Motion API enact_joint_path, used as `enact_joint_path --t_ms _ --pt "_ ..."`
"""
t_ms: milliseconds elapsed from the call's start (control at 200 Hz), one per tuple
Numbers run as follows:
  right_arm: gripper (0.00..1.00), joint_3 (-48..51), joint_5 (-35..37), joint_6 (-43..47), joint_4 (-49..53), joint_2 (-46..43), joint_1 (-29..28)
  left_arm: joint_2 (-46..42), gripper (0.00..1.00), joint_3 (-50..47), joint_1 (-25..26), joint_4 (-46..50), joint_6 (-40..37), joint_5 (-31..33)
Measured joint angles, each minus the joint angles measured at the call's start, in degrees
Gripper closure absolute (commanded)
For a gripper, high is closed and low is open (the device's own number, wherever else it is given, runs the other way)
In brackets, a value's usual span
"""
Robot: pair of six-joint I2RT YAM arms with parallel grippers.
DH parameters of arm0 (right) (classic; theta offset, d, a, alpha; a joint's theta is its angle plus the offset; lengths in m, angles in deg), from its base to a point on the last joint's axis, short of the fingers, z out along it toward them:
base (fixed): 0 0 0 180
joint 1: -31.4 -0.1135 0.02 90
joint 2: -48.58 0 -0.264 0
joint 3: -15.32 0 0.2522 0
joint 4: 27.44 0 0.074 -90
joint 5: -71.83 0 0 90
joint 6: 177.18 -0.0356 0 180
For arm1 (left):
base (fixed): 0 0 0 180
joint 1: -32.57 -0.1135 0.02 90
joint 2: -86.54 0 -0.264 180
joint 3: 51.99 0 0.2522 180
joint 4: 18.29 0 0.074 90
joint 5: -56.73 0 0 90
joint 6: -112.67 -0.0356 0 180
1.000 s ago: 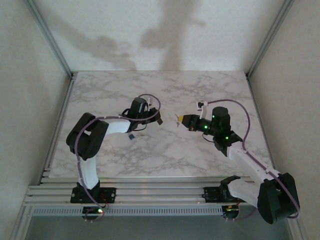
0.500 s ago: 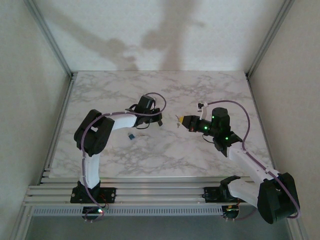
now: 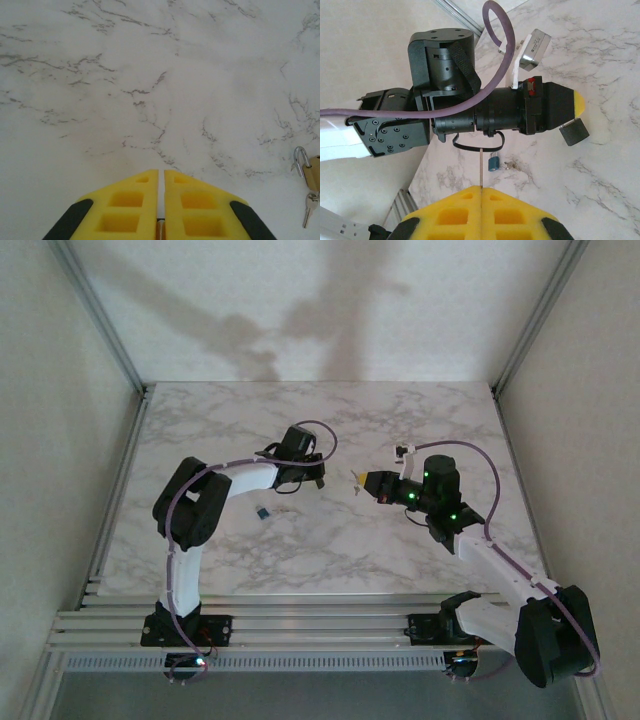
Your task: Lock with the key
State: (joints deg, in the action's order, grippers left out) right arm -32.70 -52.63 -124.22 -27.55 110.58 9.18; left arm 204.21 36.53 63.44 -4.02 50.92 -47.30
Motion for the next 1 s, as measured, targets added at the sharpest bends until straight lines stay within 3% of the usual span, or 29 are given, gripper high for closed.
enact_joint_path --t_ms 996 --pt "1.00 0.0 0.0 0.0 0.0 0.2 0.0 1.4 0.70 3.6 0.1 4.7 -2.7 3.6"
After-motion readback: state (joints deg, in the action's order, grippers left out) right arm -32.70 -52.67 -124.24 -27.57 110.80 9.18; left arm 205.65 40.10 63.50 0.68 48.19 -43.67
